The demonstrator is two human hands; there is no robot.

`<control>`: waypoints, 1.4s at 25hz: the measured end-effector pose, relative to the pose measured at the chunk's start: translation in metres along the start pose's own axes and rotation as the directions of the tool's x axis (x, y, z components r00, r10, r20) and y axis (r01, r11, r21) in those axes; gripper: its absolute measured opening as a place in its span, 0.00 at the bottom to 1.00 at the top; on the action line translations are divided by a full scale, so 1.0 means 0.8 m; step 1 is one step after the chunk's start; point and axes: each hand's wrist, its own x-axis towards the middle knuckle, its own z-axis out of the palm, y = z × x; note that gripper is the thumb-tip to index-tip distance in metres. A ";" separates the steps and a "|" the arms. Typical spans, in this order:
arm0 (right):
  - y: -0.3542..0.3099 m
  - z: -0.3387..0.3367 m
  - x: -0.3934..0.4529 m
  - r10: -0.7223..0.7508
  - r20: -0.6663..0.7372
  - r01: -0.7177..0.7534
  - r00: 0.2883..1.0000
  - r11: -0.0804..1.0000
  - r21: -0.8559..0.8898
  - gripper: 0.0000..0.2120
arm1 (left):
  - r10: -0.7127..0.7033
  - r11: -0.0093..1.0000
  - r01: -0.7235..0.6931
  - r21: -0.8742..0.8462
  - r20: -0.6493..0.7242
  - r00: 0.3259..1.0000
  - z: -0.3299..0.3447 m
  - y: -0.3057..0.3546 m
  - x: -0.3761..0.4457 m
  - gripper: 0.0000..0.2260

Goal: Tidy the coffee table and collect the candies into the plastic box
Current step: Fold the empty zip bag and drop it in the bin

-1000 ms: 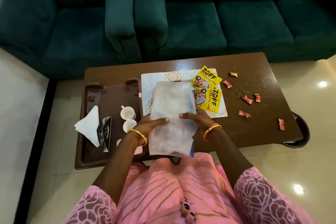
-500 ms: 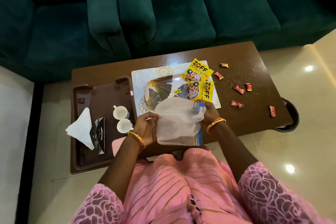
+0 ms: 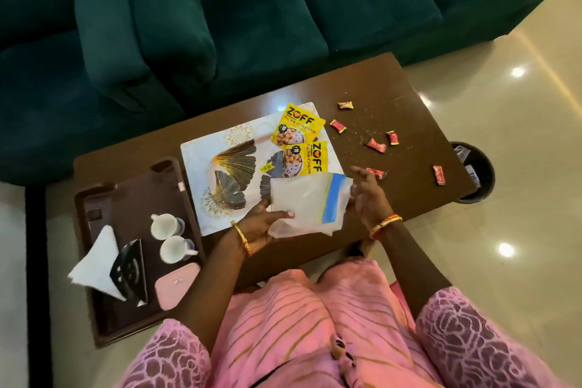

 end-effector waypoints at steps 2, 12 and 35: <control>-0.015 -0.040 0.003 0.142 -0.021 -0.137 0.990 0.977 0.161 0.13 | 0.024 0.997 -0.022 0.070 -0.027 0.999 0.040 0.006 0.022 0.26; -0.077 -0.227 0.079 0.283 0.098 -0.285 0.954 0.959 0.001 0.20 | 0.130 0.850 0.012 0.527 -0.232 0.964 0.260 0.012 0.192 0.25; -0.014 -0.673 0.361 0.344 -0.882 -0.119 0.322 0.939 0.323 0.21 | -0.246 0.283 0.192 0.940 -0.122 0.961 0.607 -0.131 0.658 0.10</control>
